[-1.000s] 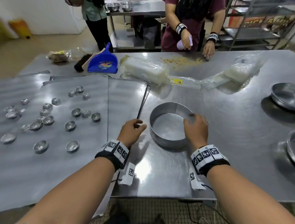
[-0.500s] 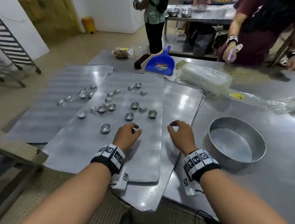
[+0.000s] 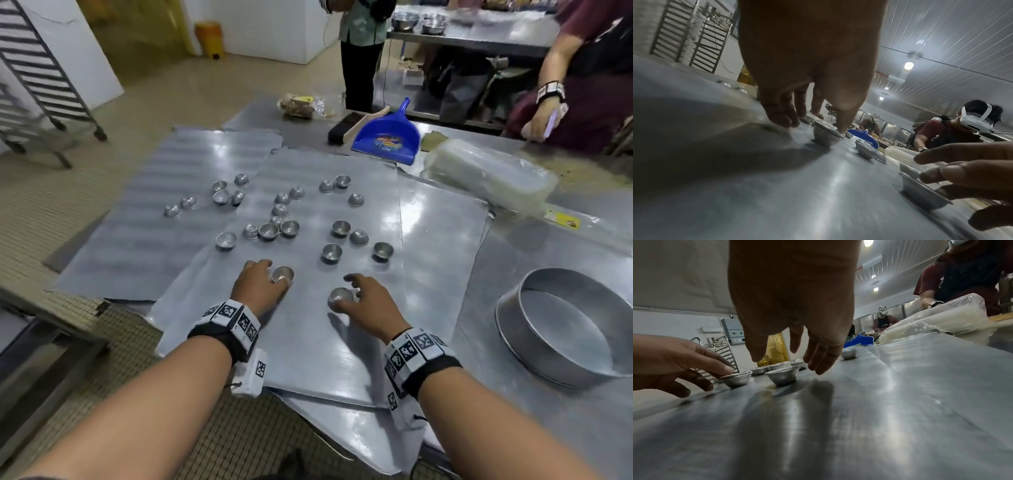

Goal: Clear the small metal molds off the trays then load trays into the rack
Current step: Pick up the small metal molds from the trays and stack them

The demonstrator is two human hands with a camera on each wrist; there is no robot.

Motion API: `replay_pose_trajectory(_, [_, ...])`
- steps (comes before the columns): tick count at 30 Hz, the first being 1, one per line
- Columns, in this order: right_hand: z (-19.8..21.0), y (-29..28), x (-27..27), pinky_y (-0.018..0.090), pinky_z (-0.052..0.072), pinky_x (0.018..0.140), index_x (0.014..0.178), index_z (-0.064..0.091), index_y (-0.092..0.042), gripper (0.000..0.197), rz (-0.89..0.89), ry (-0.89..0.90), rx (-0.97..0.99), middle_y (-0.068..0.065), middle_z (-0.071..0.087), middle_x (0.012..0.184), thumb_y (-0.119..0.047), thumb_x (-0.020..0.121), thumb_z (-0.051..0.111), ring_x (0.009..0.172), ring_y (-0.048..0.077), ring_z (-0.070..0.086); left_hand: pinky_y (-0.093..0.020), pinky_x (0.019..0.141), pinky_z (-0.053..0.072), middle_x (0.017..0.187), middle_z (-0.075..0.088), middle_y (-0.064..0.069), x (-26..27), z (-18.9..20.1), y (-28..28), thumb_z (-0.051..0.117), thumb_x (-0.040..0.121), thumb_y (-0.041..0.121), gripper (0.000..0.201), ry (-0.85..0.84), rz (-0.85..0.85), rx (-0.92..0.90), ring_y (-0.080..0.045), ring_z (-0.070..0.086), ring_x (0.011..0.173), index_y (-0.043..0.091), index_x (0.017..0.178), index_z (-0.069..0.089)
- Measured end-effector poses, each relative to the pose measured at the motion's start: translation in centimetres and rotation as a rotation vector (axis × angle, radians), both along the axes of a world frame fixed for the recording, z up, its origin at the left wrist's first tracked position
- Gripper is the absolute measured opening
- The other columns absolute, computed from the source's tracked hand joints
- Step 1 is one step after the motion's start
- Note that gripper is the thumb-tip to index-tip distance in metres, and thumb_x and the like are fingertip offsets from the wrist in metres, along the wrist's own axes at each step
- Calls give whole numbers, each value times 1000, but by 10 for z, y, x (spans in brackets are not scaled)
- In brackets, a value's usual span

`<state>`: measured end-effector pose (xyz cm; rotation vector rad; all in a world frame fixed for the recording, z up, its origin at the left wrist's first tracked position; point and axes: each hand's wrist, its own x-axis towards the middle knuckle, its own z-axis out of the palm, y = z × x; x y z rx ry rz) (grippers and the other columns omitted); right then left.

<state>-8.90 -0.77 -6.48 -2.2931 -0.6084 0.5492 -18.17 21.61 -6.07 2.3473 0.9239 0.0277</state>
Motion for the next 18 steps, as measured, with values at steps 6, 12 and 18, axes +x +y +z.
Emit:
replay_pose_trajectory(6, [-6,8,-3,35,48,99,138,53,-21,59,-1,-46,-77,7,60,130,-35,84,73,115,23,60,-37,89,52,110,70,-12,10,0,13,67,86,36,30,-48,-20,-42,-33,64,104,12,105,66])
replay_pose_trajectory(12, [-9,9,-2,33,47,98,137,54,-19,59,-17,-50,-82,7,60,129,-32,83,74,114,23,61,-36,86,51,105,71,-9,18,-4,19,67,85,42,36,-47,2,-96,-33,65,102,13,106,69])
replay_pose_trajectory(18, [-13,10,-3,32,48,98,138,53,-20,61,-9,-60,-108,5,60,129,-31,82,74,115,22,61,-36,86,53,104,72,-8,21,-5,22,64,86,24,11,-27,2,-52,-30,65,97,21,93,72])
